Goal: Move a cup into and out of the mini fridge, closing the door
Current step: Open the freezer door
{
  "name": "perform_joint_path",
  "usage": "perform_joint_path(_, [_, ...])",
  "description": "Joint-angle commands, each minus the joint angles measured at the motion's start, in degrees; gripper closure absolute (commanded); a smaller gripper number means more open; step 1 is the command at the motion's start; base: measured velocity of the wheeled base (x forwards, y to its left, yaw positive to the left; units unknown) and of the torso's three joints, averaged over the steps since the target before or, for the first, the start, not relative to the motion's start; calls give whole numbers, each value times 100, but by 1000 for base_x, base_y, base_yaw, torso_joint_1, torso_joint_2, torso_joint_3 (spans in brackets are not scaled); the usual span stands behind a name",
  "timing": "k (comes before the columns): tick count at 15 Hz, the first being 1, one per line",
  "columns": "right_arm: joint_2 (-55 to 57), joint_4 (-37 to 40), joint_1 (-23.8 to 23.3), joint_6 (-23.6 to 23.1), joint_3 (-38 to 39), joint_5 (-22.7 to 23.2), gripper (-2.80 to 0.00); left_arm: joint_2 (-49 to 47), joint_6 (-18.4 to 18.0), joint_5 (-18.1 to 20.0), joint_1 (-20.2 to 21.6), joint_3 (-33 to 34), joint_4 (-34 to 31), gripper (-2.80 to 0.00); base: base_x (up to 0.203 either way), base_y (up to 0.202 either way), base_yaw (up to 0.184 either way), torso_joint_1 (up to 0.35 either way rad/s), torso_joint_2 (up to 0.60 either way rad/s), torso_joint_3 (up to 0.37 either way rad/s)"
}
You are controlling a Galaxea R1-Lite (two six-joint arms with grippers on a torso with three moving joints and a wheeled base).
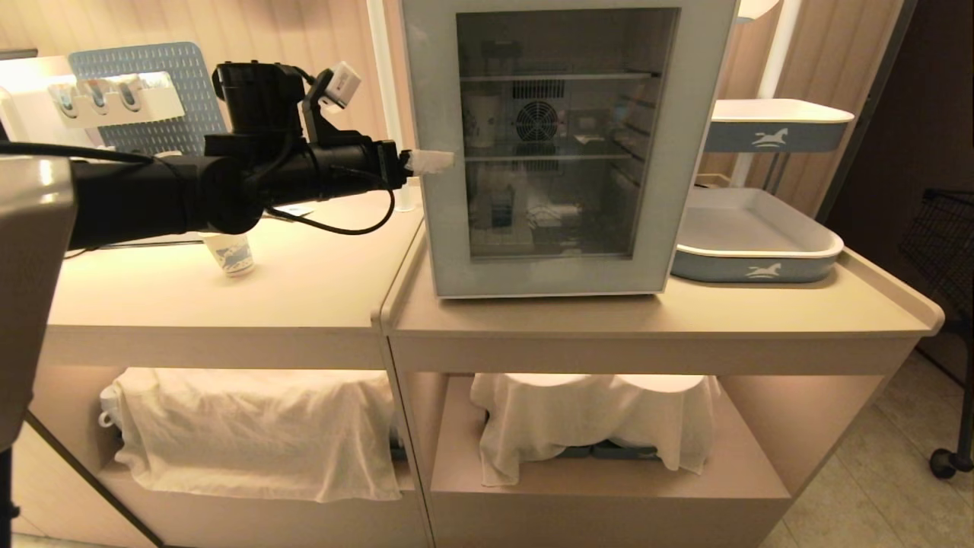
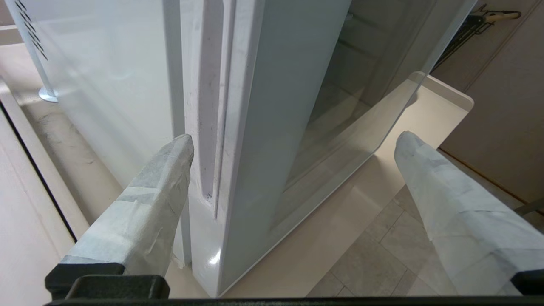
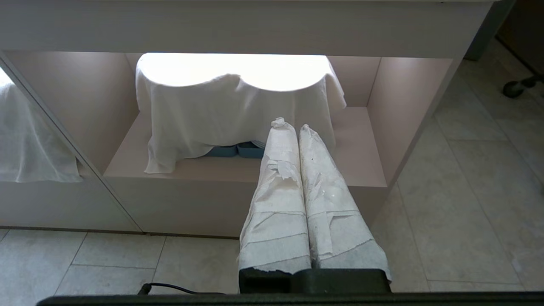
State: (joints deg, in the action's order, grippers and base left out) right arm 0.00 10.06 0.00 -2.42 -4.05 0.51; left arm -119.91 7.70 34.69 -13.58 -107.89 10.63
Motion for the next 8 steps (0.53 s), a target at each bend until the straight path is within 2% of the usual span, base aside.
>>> perform_joint_path(1, [-9,5,0,-4,0,2,0,32,3,11,-57,-4,9,-280,0,0,0,0,0,0])
perform_joint_path(8, [-5,5,0,-4,0,2,0,153,258,11,-124,-1,36,-280,0,0,0,0,0,0])
